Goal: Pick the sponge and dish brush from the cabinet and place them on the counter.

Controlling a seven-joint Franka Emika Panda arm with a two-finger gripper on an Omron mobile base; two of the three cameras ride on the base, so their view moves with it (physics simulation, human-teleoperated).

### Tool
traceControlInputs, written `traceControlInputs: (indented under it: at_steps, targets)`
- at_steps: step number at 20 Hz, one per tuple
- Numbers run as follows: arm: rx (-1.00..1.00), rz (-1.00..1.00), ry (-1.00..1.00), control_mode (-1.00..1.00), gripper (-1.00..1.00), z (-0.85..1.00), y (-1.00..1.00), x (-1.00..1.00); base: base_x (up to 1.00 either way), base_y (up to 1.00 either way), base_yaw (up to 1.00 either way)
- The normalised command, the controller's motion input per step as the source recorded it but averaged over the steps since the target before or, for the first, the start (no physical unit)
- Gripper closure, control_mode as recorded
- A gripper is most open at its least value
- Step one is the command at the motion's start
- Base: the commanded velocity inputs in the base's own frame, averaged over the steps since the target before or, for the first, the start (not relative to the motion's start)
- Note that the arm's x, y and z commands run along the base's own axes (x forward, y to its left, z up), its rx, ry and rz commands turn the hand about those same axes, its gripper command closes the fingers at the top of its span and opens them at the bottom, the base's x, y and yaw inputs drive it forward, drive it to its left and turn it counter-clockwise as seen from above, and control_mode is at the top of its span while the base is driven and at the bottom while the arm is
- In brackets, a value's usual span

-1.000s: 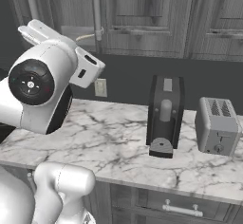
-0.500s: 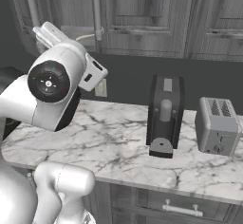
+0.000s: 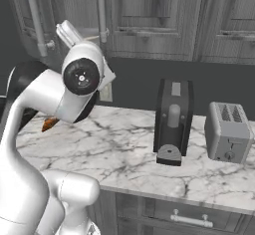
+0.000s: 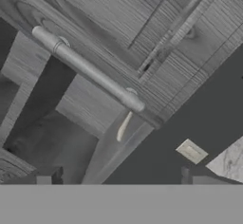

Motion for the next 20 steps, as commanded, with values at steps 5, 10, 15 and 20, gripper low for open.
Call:
traceControlInputs:
  at_steps: [5, 10, 15, 20]
  targets:
    - [0.15, 0.15, 0.20, -1.00, -1.00, -0.05, 0.17, 0.61, 0.00, 0.00, 0.00]
    - [0.14, 0.15, 0.19, -1.00, -1.00, -0.07, 0.23, 0.69, 0.00, 0.00, 0.00]
    - [0.12, 0.11, 0.13, -1.00, -1.00, -0.09, 0.27, 0.65, 0.00, 0.00, 0.00]
    - [0.12, 0.15, 0.12, -1.00, -1.00, -0.14, 0.40, 0.40, 0.00, 0.00, 0.00]
